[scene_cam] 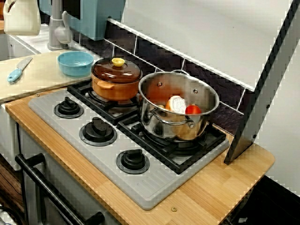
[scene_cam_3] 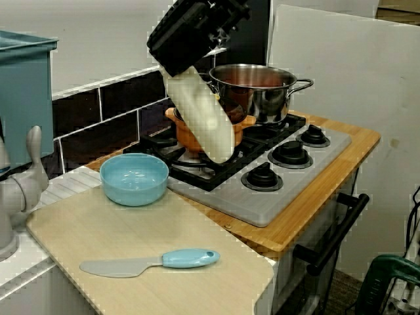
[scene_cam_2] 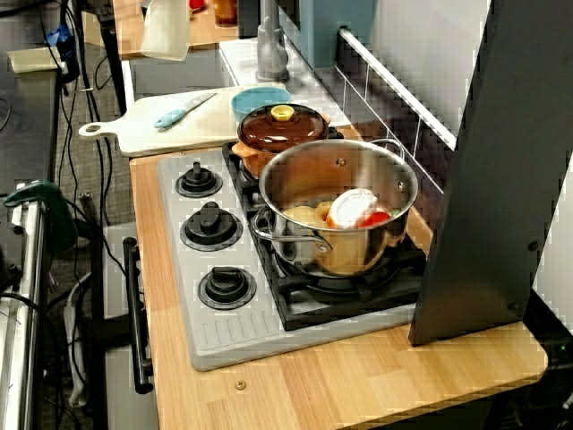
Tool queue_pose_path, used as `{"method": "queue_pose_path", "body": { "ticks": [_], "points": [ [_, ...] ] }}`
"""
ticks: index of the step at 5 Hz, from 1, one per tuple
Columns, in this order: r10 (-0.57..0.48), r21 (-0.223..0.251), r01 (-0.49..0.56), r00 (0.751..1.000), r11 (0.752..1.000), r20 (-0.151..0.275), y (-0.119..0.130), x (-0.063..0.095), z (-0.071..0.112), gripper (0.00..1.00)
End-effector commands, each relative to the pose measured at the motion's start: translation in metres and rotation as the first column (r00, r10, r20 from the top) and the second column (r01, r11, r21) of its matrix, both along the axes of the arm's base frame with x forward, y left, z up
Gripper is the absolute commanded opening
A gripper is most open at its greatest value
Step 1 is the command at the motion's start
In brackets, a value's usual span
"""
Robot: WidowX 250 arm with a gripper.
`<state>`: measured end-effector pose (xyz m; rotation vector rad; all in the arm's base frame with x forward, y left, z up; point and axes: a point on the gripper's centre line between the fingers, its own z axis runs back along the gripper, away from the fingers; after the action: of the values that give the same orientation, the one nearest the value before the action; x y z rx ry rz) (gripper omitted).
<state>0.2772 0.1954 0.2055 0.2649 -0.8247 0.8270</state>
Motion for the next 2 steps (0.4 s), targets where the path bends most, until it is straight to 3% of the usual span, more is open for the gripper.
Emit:
{"method": "queue_pose_path", "body": {
  "ticks": [1,2],
  "points": [
    [0.02,0.116,-0.029,0.997,0.993,0.074,-0.0035,-0.0003,0.0058,0.0],
    [0.03,0.131,-0.039,0.997,0.991,0.071,-0.0035,0.0032,-0.0012,0.0]
  ]
}}
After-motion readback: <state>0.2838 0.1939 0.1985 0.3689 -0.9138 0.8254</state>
